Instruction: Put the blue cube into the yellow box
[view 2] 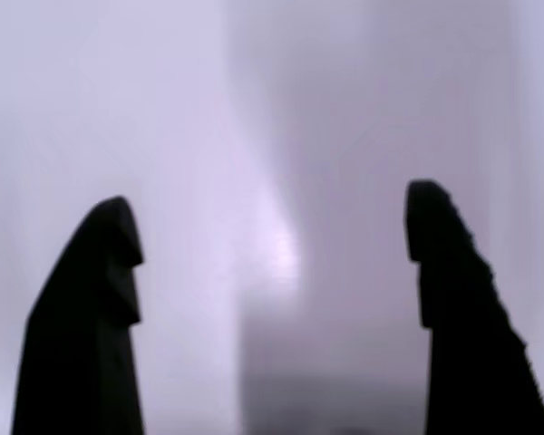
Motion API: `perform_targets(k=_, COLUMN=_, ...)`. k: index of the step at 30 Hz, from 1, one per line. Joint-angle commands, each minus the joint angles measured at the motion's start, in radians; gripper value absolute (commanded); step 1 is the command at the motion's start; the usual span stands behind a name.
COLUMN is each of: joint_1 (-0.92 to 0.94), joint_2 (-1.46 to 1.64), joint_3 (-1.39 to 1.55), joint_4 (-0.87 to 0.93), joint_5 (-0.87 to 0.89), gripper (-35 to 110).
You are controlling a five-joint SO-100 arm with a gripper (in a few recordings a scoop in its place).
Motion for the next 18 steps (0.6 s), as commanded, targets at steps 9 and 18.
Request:
perform_targets(k=9, joint_1=-0.184, joint_2=0.192, joint_3=0.325, joint_4=-0.106, joint_5=0.026, gripper=10)
perform_targets(k=18, joint_1=-0.100, joint_2=0.192, joint_3=0.454, joint_4=-0.048, joint_5=-0.014, gripper=0)
